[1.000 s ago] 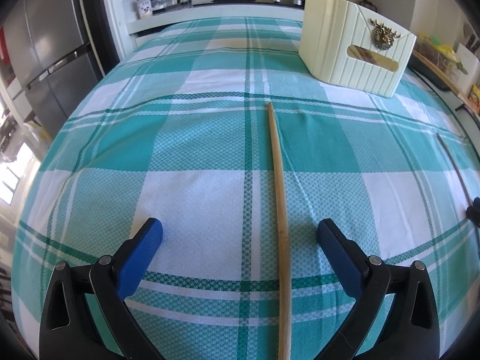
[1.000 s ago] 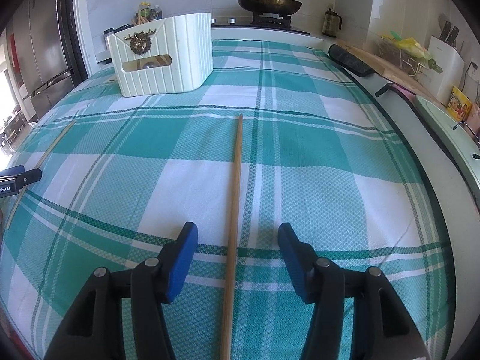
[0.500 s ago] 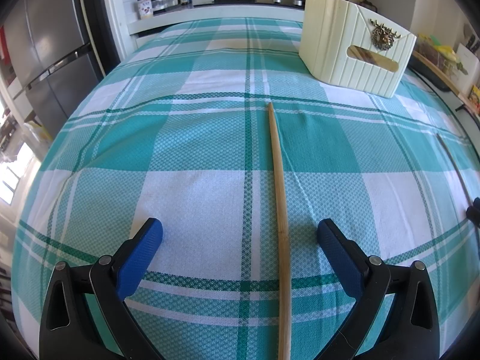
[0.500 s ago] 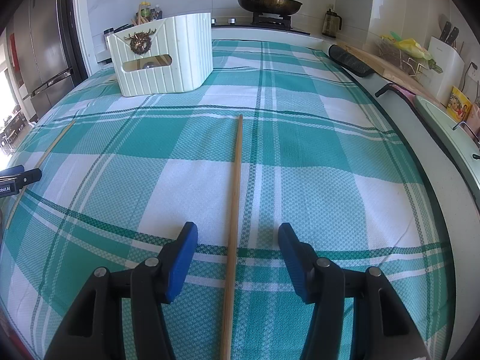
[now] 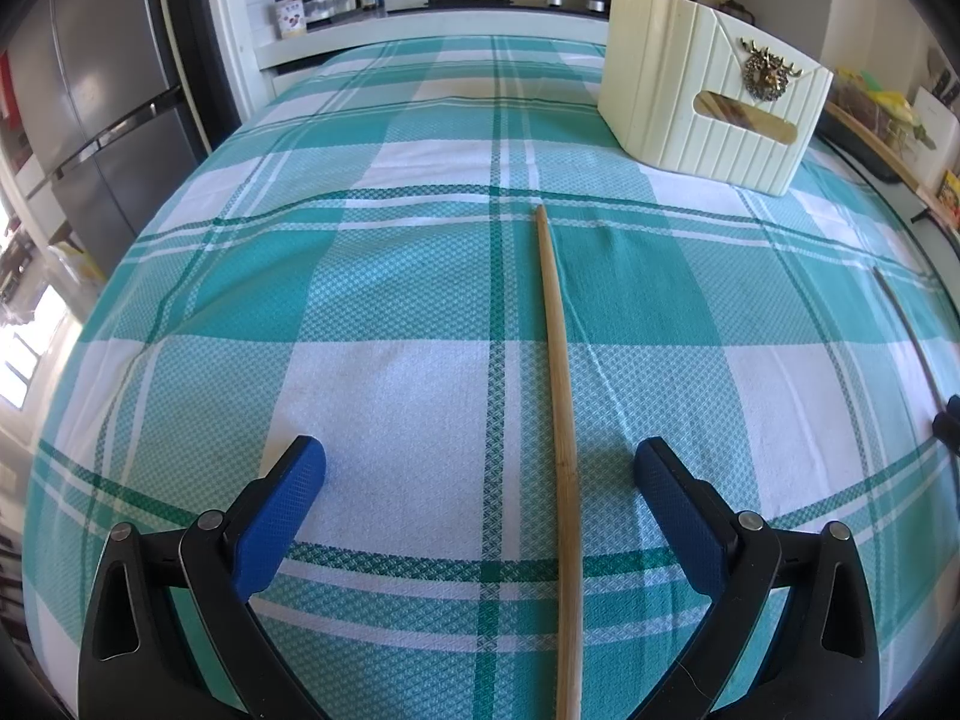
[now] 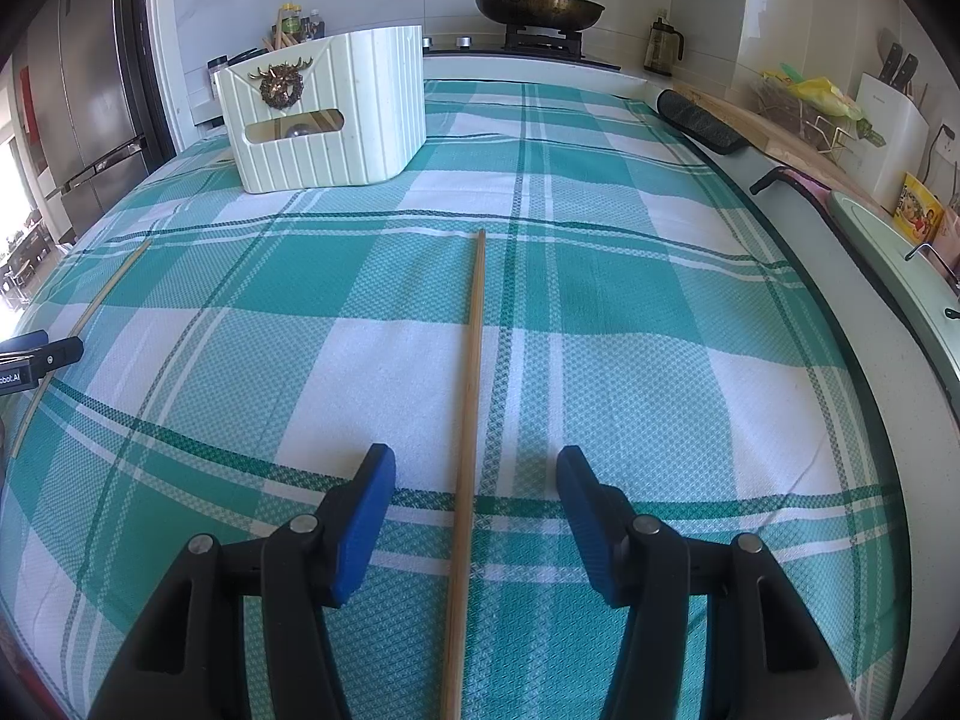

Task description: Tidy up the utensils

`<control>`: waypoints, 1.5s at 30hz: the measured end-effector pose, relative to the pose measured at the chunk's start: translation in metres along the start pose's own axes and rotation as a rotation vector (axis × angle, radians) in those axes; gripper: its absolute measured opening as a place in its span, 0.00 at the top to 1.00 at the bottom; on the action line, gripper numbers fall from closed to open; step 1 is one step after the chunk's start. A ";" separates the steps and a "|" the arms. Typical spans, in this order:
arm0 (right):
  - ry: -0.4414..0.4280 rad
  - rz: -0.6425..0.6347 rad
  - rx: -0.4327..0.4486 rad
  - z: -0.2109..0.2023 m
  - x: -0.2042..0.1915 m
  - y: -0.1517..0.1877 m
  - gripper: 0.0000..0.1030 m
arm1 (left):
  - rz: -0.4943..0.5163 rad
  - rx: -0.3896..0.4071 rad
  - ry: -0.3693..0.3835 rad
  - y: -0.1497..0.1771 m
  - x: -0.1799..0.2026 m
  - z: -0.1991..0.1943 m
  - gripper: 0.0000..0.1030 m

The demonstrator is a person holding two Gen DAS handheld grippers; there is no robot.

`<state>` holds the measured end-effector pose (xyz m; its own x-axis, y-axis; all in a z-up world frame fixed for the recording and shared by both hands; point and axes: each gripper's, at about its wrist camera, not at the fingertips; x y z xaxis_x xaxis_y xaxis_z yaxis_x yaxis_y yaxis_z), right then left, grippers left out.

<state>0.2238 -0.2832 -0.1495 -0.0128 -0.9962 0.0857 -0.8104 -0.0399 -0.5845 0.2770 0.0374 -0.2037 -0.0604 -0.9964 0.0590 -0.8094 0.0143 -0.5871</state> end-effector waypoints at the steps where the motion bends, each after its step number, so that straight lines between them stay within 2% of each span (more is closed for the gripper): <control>1: 0.000 0.000 0.000 0.000 0.000 0.000 0.45 | 0.000 -0.001 0.000 0.000 0.000 0.000 0.00; 3: -0.001 0.001 0.000 0.000 0.000 0.000 0.45 | 0.001 -0.006 0.006 0.000 -0.001 -0.001 0.01; 6: -0.029 0.016 -0.017 0.000 0.004 -0.002 0.44 | 0.028 -0.054 0.066 -0.007 -0.002 -0.003 0.02; 8: -0.073 0.015 -0.077 0.002 0.010 -0.011 0.44 | 0.039 -0.076 0.110 -0.015 -0.005 -0.005 0.02; 12: -0.146 0.000 -0.163 0.011 0.018 -0.034 0.44 | 0.065 -0.135 0.141 -0.040 -0.010 0.006 0.04; 14: -0.136 -0.053 -0.206 0.023 0.013 -0.046 0.44 | 0.096 -0.161 0.140 -0.051 -0.008 0.013 0.10; 19: -0.114 -0.093 -0.233 0.053 0.006 -0.080 0.45 | 0.157 -0.242 0.109 -0.076 0.001 0.038 0.20; 21: -0.105 -0.079 -0.239 0.064 0.005 -0.094 0.52 | 0.171 -0.248 0.100 -0.084 0.007 0.044 0.24; 22: -0.100 -0.076 -0.240 0.069 0.005 -0.100 0.57 | 0.177 -0.250 0.106 -0.087 0.011 0.045 0.33; 23: -0.093 -0.072 -0.245 0.074 0.003 -0.106 0.69 | 0.180 -0.249 0.116 -0.091 0.015 0.046 0.48; 24: -0.085 -0.062 -0.243 0.077 0.003 -0.112 0.84 | 0.181 -0.247 0.128 -0.092 0.018 0.046 0.56; 25: -0.091 -0.049 -0.246 0.080 0.003 -0.116 0.92 | 0.184 -0.246 0.132 -0.093 0.022 0.045 0.73; 26: -0.104 -0.033 -0.252 0.082 0.004 -0.119 0.94 | 0.191 -0.241 0.115 -0.095 0.025 0.045 0.87; 27: -0.111 -0.016 -0.252 0.083 0.004 -0.121 0.94 | 0.201 -0.232 0.097 -0.095 0.028 0.045 0.93; 30: -0.119 0.011 -0.219 0.073 0.006 -0.123 0.94 | 0.171 -0.203 0.129 -0.095 0.025 0.037 0.94; 32: -0.157 0.024 -0.158 0.052 0.007 -0.125 0.94 | 0.156 -0.152 0.137 -0.096 0.021 0.019 0.95; 39: -0.262 0.008 0.073 -0.052 0.015 -0.132 0.94 | 0.153 0.071 0.220 -0.107 0.011 -0.084 0.95; 45: -0.283 0.036 0.216 -0.106 0.026 -0.143 0.94 | 0.144 0.236 0.280 -0.123 0.005 -0.151 0.96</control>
<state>0.2773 -0.2953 0.0215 0.1480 -0.9780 -0.1469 -0.6697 0.0101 -0.7425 0.2878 0.0432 -0.0091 -0.3468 -0.9239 0.1617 -0.6266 0.0999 -0.7729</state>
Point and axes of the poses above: each gripper's, at about its wrist camera, not at the fingertips, and z roughly the way its jaws point, x to its right, y to its underside, and after that the axes turned 5 degrees about y, right-handed
